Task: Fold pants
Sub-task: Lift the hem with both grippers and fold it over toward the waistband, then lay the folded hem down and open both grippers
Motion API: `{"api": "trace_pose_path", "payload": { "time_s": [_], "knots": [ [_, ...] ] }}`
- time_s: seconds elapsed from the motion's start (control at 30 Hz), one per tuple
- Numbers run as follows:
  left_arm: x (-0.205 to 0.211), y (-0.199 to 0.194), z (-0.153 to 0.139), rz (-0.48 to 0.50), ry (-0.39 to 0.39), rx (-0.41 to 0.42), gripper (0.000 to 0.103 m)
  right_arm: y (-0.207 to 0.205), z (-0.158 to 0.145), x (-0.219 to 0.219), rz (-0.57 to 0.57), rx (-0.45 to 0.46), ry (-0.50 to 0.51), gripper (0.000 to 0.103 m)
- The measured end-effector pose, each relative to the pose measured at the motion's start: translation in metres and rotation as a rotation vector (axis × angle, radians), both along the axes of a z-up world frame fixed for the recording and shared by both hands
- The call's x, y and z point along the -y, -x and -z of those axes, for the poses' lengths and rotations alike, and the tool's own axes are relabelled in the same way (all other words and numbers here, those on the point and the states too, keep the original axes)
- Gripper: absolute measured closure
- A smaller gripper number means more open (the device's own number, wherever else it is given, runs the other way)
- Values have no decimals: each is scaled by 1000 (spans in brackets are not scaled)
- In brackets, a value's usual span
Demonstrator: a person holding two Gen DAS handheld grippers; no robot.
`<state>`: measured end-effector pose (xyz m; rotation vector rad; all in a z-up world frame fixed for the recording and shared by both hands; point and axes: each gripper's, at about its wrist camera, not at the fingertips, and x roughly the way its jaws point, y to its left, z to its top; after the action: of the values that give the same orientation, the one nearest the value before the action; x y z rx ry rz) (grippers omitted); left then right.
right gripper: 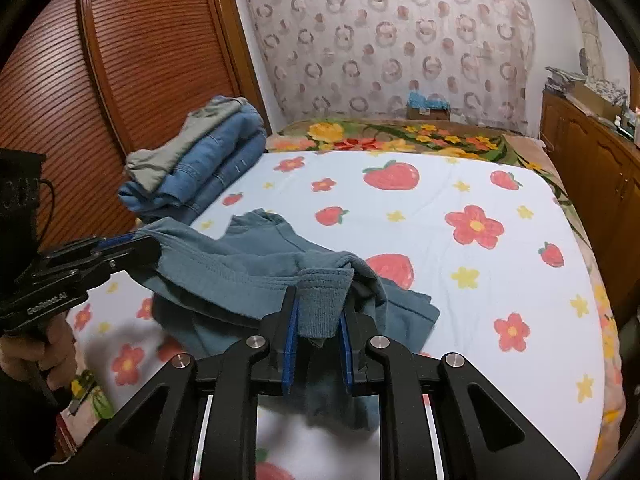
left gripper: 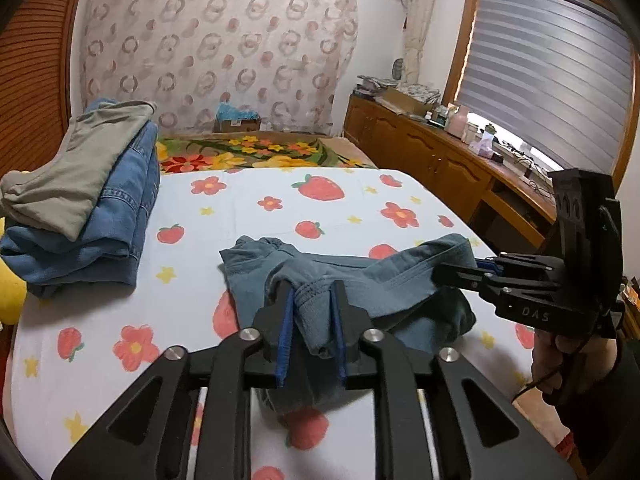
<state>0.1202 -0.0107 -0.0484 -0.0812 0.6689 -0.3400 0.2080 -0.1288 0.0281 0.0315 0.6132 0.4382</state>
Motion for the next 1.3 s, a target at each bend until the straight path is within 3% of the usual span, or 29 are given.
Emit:
{"api": "trace_pose_path", "payload": {
  "time_s": [0.1,0.17,0.3,0.6,1.07,1.3],
  "knots": [
    [-1,1,1,-7,-6,16,57,-8,3,-1,17,-7,4,86],
    [-2,1,1,-9,-7,12,55,-12,4,-3,22,-7,18,86],
    [-5,5,7,-10,-16,-11,53,-14,3,-6,47,5,60,75],
    [-14,13,30,-31,-45,-70,53,-8,3,6,57,-7,83,72],
    [-9,7,62,-9,-84,-161,53,16,36,6,50,-79,155,59],
    [-6,7,64,-22,-133,-126,39,23,41,-5,59,-7,210,51]
  ]
}}
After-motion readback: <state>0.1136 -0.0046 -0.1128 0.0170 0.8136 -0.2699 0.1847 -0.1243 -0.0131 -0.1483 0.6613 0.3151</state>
